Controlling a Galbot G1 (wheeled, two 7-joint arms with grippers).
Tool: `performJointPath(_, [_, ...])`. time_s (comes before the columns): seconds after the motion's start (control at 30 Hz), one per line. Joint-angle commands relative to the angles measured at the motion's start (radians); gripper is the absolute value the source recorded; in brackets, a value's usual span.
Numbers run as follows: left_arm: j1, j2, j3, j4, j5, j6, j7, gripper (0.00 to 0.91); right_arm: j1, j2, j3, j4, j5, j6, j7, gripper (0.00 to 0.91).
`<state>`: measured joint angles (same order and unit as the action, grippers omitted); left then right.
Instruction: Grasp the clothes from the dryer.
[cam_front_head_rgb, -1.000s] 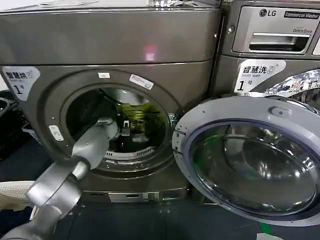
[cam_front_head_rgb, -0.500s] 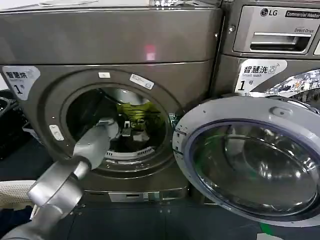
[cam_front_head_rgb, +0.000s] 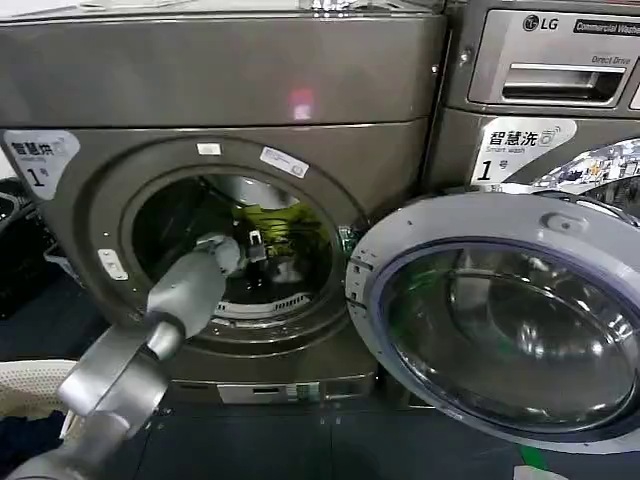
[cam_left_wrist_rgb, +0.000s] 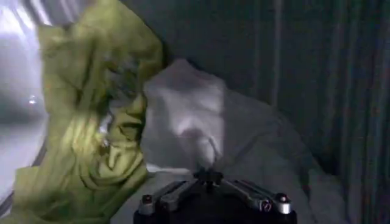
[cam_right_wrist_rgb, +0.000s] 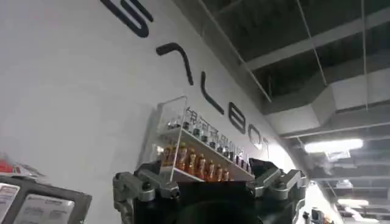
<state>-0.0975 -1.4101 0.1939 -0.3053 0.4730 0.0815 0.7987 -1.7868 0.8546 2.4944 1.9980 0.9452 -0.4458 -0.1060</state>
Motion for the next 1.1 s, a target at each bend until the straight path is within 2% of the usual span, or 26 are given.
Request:
performJointPath(0.03, [0.065,-0.003,-0.194,-0.098,-0.476,0.074,-0.206,0.0,0.004,0.002,-0.009,0.001,0.0,0.0,0.001,0.907])
performJointPath(0.1, [0.108,-0.009,-0.232,-0.135,-0.565,0.036,-0.277,0.0,0.009,0.001,-0.015,0.002,0.0,0.0,0.001,0.907])
performJointPath(0.23, [0.184,-0.036,-0.372,-0.236,-0.69,0.056,-0.367,0.0,0.012,-0.003,-0.024,0.002,-0.005,0.0,0.002,0.907])
performJointPath(0.43, [0.281,-0.062,-0.504,-0.43,-0.743,-0.03,-0.548,0.0,0.016,-0.006,-0.032,0.004,-0.013,0.002,0.001,0.907])
performJointPath(0.57, [0.34,-0.071,-0.56,-0.55,-0.739,-0.081,-0.705,0.0,0.021,-0.005,-0.039,0.005,-0.015,0.006,0.001,0.907])
performJointPath(0.8, [0.516,-0.08,-0.582,-0.77,-0.678,-0.107,-0.933,0.0,0.026,-0.005,-0.043,0.006,-0.015,0.015,0.002,0.907])
performJointPath(1.1, [0.688,-0.1,-0.603,-0.924,-0.526,-0.208,-1.053,0.0,0.02,0.0,-0.031,0.004,-0.014,0.035,0.009,0.907])
